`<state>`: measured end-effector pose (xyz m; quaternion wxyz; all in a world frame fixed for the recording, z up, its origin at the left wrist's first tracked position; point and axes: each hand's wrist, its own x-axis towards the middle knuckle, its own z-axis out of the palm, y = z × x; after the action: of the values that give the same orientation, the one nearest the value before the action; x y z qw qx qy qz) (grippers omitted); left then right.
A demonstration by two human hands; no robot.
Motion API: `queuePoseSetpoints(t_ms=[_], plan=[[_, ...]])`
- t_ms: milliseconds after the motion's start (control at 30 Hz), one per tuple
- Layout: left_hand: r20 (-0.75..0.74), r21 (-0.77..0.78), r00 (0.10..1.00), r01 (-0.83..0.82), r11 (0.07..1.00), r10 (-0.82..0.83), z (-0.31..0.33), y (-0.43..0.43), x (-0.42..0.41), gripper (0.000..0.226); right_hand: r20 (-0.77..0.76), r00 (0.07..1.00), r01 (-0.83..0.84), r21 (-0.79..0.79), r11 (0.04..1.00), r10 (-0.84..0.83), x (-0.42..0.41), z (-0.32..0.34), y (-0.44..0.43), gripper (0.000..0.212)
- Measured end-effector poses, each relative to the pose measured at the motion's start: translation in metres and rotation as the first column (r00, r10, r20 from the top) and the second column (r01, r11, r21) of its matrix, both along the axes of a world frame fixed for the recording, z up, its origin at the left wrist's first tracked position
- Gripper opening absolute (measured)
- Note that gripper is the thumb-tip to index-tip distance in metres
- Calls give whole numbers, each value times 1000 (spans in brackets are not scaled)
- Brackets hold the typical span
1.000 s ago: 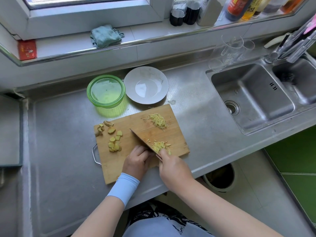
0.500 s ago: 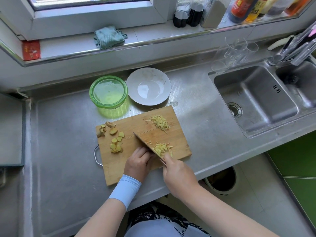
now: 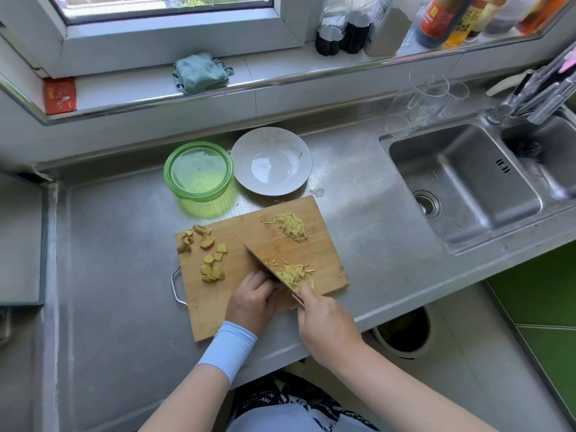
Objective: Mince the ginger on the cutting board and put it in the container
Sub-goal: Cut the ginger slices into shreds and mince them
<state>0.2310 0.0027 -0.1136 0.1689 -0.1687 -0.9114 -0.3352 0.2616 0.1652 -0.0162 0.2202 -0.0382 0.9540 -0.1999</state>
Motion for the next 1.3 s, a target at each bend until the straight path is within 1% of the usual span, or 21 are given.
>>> queuePoseSetpoints(t_ms=[67,167,233,333,467,567,700,833,933,1000,1067,1233,1300], plan=[[5,16,1000,5,1000,-5,0,0,-1,13,-4,1000,3,10,1000,-3,10,2,8,36],[19,9,1000,9,1000,-9,-2,-1,-1,13,25,1000,5,38,999,-6,16,2,12,39],[31,-3,1000,3,1000,-3,-2,-1,0,20,35,999,12,38,999,-13,9,0,6,35],[26,3,1000,-3,1000,3,0,0,1,22,13,1000,16,25,1000,-17,-4,-2,-7,21],[24,7,1000,6,1000,-6,0,1,1,23,1,1000,5,2,1000,-5,-4,0,-3,19],[11,32,1000,10,999,-11,-1,0,0,22,2,1000,19,-18,1000,-19,10,4,9,27],[6,27,1000,14,1000,-14,-2,1,0,34,27,999,29,7,1000,-29,13,2,10,35],[16,7,1000,14,1000,-14,0,-2,2,30,17,1000,18,20,1000,-18,-6,-2,-7,22],[4,4,1000,-1,1000,1,1,-2,2,40,14,1000,8,10,1000,-8,-9,-1,-10,17],[-4,13,1000,-6,1000,6,0,-1,2,29,4,1000,5,-13,1000,-5,-1,1,-2,17],[-2,26,1000,1,1000,-1,-2,-2,2,20,6,1000,14,-21,1000,-14,11,3,8,22],[29,6,999,14,1000,-14,-2,-1,3,17,28,999,33,13,999,-34,17,0,11,31],[31,1,999,12,1000,-12,-1,-2,3,17,27,999,35,2,999,-35,5,-2,1,26]])
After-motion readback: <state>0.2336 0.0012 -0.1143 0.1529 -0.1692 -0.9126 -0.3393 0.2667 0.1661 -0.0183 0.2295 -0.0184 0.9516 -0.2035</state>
